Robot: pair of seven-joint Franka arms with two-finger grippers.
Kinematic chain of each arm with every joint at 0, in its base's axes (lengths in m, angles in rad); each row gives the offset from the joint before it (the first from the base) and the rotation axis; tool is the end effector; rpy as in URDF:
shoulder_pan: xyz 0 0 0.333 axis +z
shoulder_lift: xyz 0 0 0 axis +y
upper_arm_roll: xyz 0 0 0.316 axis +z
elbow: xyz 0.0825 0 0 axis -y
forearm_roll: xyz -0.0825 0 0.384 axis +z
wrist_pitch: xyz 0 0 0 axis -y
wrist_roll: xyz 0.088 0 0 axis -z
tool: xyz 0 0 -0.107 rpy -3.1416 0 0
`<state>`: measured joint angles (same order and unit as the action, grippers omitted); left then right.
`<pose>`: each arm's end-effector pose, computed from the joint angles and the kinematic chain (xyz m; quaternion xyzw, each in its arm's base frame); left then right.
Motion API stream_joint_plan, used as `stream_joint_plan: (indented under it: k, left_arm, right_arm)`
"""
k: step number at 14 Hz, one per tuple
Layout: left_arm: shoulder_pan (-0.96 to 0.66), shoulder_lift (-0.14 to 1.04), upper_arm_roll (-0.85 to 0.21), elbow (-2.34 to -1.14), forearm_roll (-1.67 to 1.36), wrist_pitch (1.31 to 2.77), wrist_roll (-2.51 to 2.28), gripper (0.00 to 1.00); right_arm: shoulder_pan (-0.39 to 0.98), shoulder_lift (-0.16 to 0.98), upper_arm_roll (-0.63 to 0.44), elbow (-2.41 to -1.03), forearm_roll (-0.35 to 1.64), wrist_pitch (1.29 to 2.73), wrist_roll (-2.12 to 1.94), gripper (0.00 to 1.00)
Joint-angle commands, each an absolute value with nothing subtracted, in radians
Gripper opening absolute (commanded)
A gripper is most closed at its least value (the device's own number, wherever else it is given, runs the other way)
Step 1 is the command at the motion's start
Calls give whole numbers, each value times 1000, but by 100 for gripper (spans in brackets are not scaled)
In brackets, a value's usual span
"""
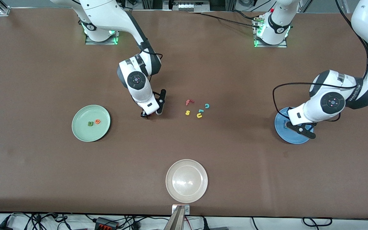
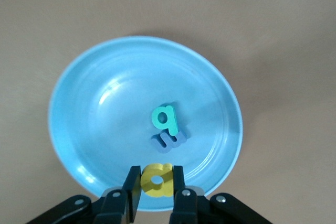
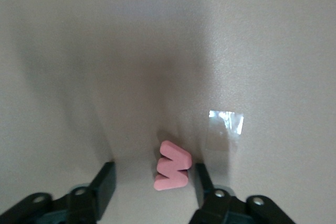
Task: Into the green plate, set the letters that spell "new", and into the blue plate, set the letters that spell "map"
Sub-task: 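Place the yellow a on the blue plate while the right gripper carries pink m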
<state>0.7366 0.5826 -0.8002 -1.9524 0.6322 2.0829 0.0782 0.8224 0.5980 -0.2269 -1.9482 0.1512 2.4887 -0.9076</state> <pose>0.5904 0.0070 0.2380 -0.9640 0.2409 0.1030 0.0455 0.5068 0.3462 0.1729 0.7592 0.6503 -0.0211 0.0161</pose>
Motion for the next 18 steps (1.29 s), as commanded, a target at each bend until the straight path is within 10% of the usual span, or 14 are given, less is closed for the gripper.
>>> stream_joint_plan:
  k: [1, 4, 18]
  left_arm:
    - [755, 638, -815, -1945, 652, 2108, 91, 25]
    - [756, 629, -818, -1941, 650, 2100, 90, 99]
    - [735, 600, -1066, -1476, 543, 1508, 74, 100]
  right_arm:
    - [836, 592, -233, -1960, 143, 2494, -920, 25]
    - [833, 591, -235, -1960, 141, 2491, -922, 10]
    - [726, 534, -692, -1954, 163, 2203, -629, 9]
